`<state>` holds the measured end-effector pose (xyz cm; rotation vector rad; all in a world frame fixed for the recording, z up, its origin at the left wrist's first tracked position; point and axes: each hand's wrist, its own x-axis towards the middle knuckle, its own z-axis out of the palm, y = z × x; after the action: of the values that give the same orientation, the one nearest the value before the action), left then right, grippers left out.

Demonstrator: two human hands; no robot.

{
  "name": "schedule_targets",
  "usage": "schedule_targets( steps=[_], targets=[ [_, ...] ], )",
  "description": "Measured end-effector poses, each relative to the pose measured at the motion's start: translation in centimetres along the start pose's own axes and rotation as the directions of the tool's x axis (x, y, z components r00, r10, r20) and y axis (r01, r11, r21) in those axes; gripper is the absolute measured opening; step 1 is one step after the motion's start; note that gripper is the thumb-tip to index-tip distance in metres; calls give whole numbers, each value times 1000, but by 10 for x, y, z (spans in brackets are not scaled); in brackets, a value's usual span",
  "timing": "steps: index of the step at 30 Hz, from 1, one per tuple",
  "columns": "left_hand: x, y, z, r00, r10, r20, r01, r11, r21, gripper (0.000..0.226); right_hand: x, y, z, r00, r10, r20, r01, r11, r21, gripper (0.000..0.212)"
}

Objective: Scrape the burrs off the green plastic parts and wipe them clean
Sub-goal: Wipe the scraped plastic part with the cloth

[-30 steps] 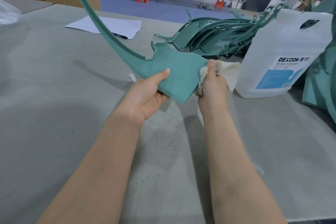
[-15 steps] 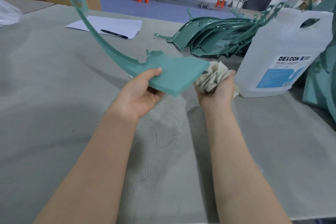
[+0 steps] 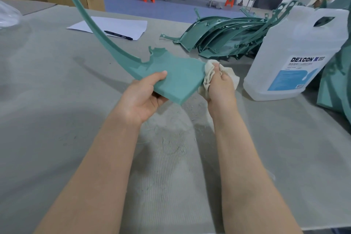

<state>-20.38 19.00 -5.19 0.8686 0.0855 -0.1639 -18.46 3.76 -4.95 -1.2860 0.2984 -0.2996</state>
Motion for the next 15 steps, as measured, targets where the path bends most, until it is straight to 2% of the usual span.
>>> schedule_targets(
  steps=[3, 6, 10, 13, 15],
  targets=[
    [-1, 2, 0, 999, -12, 44, 12, 1000, -1, 18, 4, -4, -3, 993, 89, -73, -75, 982, 173, 23],
    [-2, 2, 1, 998, -14, 66, 14, 1000, 2, 21, 0, -4, -4, 993, 118, -5, -110, 943, 315, 19],
    [-2, 1, 2, 999, 28, 30, -29, 999, 18, 19, -2, -1, 0, 984, 95, 150, -126, 969, 211, 23],
    [-1, 0, 2, 997, 71, 28, -73, 995, 72, 20, -1, 2, 1, 986, 78, 149, -107, 973, 203, 16],
    [-2, -1, 3, 994, 102, 35, -105, 990, 96, 23, 1, 2, 0, 990, 57, 130, -87, 966, 242, 39]
  ],
)
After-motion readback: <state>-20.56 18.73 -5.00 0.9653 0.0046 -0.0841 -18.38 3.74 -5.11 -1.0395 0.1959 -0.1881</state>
